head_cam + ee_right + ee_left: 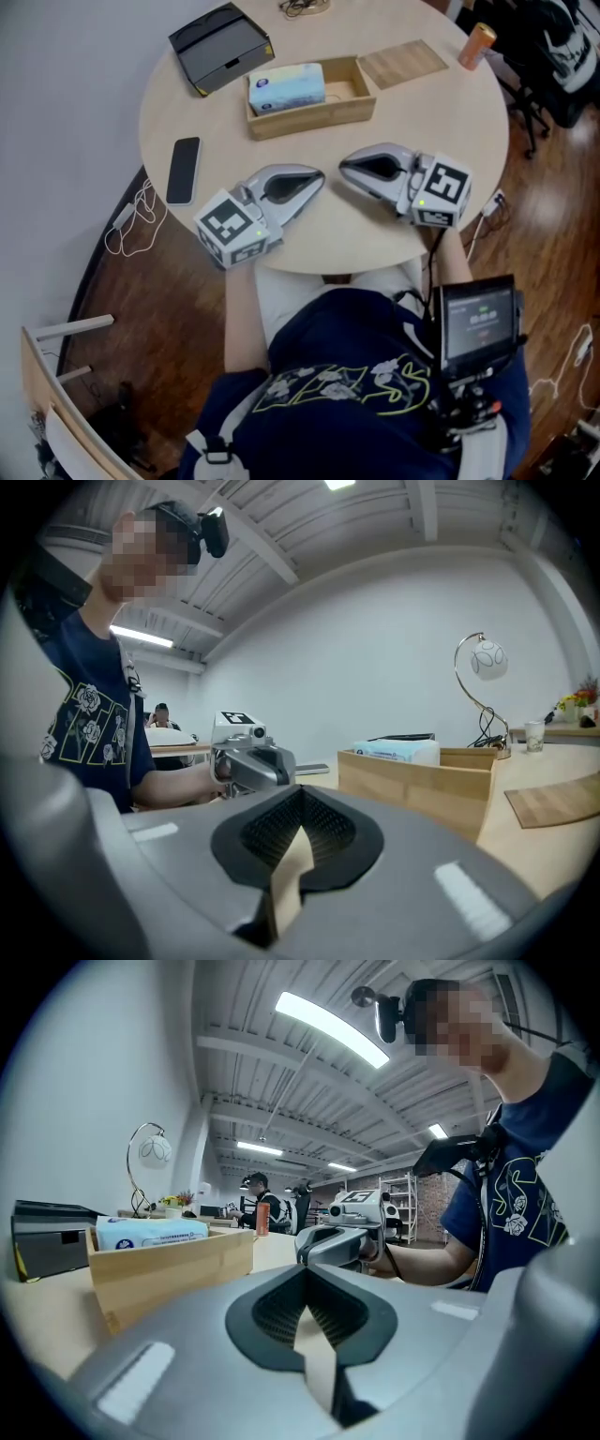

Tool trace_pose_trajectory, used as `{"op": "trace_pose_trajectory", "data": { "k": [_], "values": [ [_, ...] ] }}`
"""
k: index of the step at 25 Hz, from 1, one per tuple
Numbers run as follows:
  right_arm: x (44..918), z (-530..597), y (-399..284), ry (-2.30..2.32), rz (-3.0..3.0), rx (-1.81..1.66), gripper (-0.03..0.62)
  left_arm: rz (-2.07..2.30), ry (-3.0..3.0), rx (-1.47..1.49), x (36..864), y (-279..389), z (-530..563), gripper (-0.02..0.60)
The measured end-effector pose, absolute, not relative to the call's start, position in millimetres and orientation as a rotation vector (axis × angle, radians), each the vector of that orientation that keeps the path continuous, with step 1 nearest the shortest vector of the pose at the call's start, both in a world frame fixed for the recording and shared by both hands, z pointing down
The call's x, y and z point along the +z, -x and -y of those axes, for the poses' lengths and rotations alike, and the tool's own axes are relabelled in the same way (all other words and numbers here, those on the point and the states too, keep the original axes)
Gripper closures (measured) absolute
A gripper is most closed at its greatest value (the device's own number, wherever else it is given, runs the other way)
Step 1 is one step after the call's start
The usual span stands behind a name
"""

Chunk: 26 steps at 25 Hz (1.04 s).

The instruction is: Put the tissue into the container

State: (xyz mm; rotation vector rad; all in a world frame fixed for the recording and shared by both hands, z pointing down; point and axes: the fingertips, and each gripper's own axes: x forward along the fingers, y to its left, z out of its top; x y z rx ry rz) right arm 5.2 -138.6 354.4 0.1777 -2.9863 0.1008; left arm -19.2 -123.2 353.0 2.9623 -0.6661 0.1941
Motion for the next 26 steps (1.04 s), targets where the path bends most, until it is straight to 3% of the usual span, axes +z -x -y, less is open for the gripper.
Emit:
{"op": "trace_pose_trajectory", "data": {
  "k": [26],
  "values": [
    [353.0, 133.6, -5.9, -0.163, 2.976, 0.107, 0.594, 0.671, -2.958, 0.201, 352.3, 18.5, 123.5, 0.578]
  ]
}}
